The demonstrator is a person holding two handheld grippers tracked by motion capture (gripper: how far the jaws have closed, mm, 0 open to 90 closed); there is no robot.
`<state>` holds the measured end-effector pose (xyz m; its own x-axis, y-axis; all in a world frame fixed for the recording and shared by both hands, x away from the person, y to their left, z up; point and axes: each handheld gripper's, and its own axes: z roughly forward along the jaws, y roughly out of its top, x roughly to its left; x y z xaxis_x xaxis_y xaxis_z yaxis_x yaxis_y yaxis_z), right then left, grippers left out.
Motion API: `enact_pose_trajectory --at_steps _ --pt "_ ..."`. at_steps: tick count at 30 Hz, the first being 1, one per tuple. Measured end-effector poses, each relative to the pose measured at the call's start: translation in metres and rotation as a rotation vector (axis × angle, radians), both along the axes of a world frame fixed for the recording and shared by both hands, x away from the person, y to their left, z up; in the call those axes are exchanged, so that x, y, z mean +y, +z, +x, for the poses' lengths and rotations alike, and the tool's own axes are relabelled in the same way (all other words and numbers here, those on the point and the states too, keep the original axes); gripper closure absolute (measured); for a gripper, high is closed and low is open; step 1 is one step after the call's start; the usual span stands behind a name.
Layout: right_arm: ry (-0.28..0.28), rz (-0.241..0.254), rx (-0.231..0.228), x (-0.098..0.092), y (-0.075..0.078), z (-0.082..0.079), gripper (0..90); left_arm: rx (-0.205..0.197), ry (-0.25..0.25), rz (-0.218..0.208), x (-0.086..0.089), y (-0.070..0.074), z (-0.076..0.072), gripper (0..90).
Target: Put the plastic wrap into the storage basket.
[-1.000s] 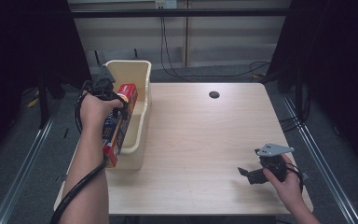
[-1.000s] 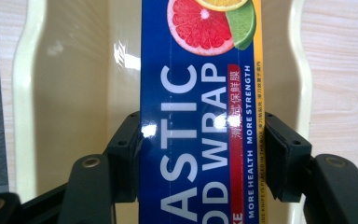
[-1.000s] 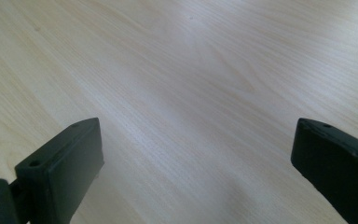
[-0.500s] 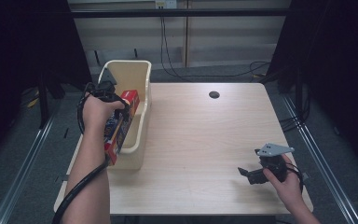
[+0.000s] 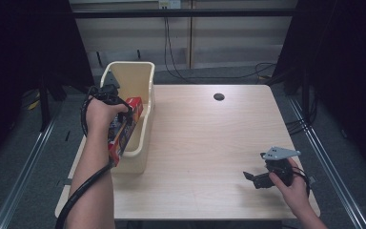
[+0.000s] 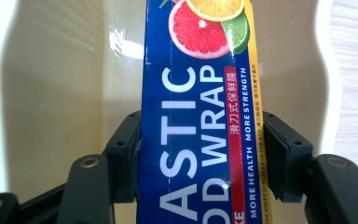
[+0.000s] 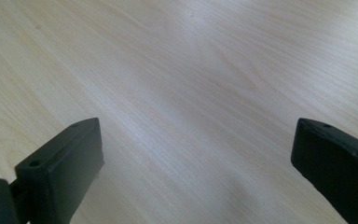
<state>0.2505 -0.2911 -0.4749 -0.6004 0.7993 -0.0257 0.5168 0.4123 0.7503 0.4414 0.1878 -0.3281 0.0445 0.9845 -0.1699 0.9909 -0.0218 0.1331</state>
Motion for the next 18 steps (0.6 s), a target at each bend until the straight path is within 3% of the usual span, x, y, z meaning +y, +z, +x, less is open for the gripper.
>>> enact_pose_trajectory --at_steps 6,18 --pt "0.001 -0.008 0.004 0.0011 -0.0005 -0.0002 2.0 0.012 -0.012 0.019 -0.0012 -0.0051 0.0022 39.9" --pt "0.0 -0.014 0.005 0.0007 -0.0006 0.0 2.0 0.031 -0.009 0.01 -0.0019 -0.009 0.0041 39.8"
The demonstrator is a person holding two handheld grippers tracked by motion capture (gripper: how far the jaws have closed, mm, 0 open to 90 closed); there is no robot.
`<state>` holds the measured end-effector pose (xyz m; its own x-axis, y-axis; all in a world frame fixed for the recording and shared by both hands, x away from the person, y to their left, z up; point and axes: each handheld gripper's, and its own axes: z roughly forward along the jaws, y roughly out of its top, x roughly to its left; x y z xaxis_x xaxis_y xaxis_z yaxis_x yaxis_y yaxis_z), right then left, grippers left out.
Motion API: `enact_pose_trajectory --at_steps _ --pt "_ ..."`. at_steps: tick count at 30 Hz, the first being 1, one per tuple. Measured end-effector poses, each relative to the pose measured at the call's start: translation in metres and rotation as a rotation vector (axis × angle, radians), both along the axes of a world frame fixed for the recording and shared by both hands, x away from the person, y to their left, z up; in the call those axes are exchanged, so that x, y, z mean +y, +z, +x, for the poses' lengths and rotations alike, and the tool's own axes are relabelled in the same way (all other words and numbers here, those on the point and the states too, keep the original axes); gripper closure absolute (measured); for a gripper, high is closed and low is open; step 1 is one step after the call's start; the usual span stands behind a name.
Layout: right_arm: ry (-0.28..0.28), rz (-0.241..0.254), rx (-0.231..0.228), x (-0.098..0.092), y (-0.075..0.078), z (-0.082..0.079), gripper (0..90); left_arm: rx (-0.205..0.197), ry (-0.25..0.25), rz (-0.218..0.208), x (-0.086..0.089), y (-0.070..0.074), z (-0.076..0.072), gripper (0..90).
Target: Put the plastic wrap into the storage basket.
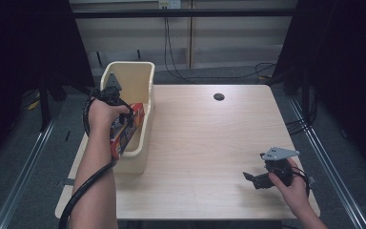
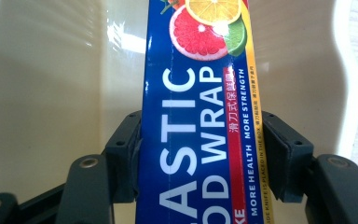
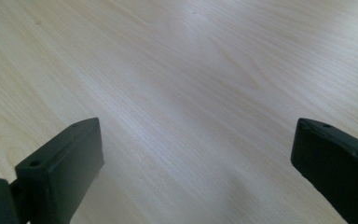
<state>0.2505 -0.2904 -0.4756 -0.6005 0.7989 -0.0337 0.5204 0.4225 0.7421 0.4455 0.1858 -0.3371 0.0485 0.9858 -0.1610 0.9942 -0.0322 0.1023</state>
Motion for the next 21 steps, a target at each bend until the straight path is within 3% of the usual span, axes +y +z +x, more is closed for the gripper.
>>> enact_pose_trajectory --at_steps 13,21 --pt "0.003 -0.002 -0.002 0.0003 -0.0005 0.0001 2.1 0.009 0.018 0.006 -0.0005 -0.0028 0.0008 39.4" --pt "0.001 0.0 0.002 -0.0002 0.0 -0.0004 2.1 0.025 0.013 0.037 -0.0023 -0.0035 0.0021 38.4"
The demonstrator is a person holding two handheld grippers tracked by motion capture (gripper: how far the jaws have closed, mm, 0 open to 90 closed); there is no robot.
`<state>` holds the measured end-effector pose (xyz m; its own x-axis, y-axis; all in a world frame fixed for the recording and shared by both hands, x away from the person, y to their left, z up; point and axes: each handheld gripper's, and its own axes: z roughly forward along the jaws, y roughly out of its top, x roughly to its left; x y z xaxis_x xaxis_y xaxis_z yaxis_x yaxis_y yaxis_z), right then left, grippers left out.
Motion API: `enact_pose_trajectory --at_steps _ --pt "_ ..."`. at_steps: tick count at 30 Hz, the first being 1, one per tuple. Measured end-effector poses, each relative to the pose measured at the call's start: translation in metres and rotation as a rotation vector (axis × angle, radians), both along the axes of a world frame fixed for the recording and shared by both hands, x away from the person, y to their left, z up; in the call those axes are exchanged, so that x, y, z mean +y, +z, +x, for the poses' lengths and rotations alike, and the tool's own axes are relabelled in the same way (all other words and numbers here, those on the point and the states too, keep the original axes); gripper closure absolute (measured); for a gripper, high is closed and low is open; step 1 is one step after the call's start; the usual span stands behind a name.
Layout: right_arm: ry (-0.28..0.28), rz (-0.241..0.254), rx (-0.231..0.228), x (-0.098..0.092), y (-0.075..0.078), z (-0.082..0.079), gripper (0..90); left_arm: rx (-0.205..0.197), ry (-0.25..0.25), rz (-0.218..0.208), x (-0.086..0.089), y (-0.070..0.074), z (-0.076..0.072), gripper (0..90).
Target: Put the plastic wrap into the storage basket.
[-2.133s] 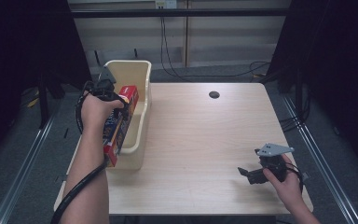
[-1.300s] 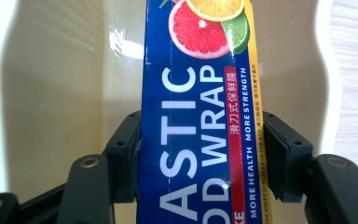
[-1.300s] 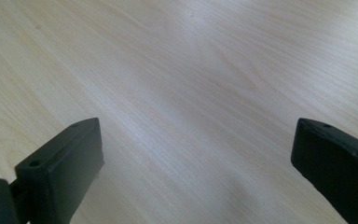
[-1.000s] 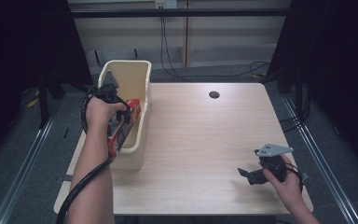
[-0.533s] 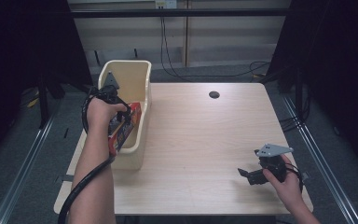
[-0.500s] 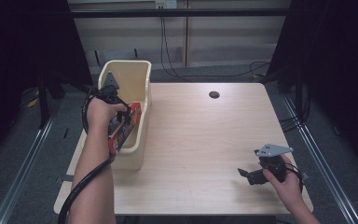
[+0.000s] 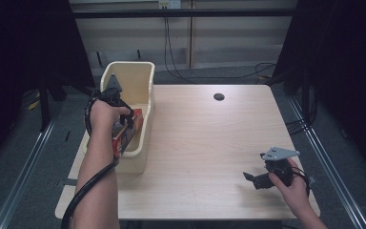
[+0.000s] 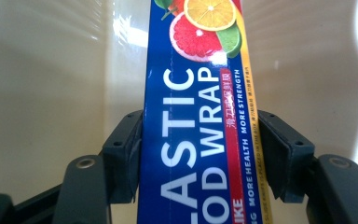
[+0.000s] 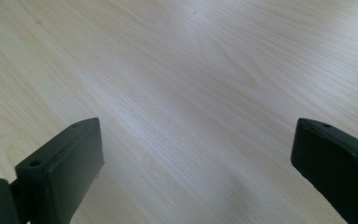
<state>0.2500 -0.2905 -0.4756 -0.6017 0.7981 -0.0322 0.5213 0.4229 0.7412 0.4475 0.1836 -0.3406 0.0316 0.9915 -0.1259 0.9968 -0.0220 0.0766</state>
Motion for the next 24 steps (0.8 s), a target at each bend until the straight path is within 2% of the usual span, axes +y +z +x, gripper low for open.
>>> enact_pose_trajectory --at_steps 1,3,5,9,13,15,18,24 --pt "-0.001 -0.001 -0.002 0.0 0.0 0.0 2.1 -0.002 0.012 -0.005 -0.001 0.001 0.0 38.1" --pt "-0.002 0.002 0.0 0.0 0.0 0.0 2.1 -0.044 0.006 -0.025 0.0 0.005 0.0 36.9" --pt "-0.002 0.003 -0.001 0.0 0.0 0.0 2.1 -0.044 0.0 -0.02 -0.001 0.009 -0.001 36.7" --pt "0.0 0.004 -0.003 0.0 0.0 0.0 2.1 -0.08 0.001 -0.029 0.001 0.019 -0.002 34.3" --pt "0.006 0.003 -0.005 0.001 0.0 0.0 2.1 -0.112 0.002 -0.07 -0.003 0.03 -0.005 33.3" --pt "0.009 0.002 -0.006 0.002 0.0 0.0 2.1 -0.136 -0.018 -0.074 -0.006 0.037 -0.006 32.7" --pt "0.004 0.002 -0.005 0.001 0.0 0.0 2.1 -0.15 -0.041 -0.096 -0.013 0.046 -0.008 31.2" --pt "0.007 -0.002 -0.007 0.0 0.001 -0.002 2.1 -0.189 -0.099 -0.145 -0.032 0.056 -0.012 27.8"
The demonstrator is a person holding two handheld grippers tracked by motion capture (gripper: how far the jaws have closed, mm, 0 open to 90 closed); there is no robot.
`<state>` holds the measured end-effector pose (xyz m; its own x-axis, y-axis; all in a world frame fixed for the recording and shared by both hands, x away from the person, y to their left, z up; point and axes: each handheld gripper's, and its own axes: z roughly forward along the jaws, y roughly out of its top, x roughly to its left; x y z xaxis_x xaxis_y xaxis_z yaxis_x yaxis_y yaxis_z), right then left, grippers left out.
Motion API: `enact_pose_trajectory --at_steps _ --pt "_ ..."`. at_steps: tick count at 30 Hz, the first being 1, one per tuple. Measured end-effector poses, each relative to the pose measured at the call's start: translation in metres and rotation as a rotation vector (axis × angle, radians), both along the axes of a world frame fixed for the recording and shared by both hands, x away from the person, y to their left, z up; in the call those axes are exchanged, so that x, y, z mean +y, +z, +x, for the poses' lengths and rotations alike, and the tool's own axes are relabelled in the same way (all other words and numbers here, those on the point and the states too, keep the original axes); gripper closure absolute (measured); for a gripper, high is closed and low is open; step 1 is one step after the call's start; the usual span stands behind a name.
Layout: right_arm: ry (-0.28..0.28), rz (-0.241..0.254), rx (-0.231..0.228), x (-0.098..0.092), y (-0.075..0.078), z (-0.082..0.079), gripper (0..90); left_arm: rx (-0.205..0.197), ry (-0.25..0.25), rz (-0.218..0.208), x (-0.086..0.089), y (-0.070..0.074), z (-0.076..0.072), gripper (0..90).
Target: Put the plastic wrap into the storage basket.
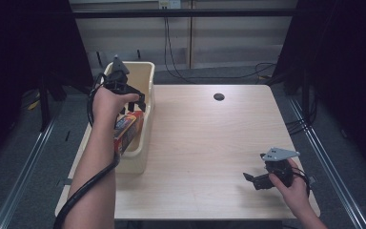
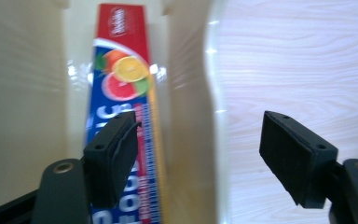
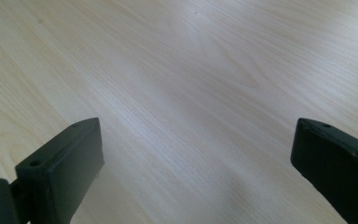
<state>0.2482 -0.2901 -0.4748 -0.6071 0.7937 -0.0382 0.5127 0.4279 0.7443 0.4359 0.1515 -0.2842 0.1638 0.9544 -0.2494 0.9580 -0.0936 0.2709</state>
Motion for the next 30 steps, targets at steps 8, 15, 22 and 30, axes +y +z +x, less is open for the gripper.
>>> enact_pose_trajectory --at_steps 8,15,22,30 --pt "-0.006 0.01 -0.003 -0.003 0.002 -0.001 2.1 -0.051 -0.093 -0.049 -0.032 0.006 -0.006 25.7" --pt "-0.008 0.007 -0.006 -0.002 0.003 -0.002 2.1 -0.073 -0.159 -0.074 -0.058 0.003 -0.011 24.1" --pt "-0.004 0.008 -0.012 -0.002 0.003 -0.002 2.1 -0.095 -0.237 -0.11 -0.084 -0.004 -0.019 23.0" --pt "-0.002 0.008 -0.013 -0.002 0.003 -0.002 2.1 -0.118 -0.287 -0.132 -0.108 -0.016 -0.025 20.5"
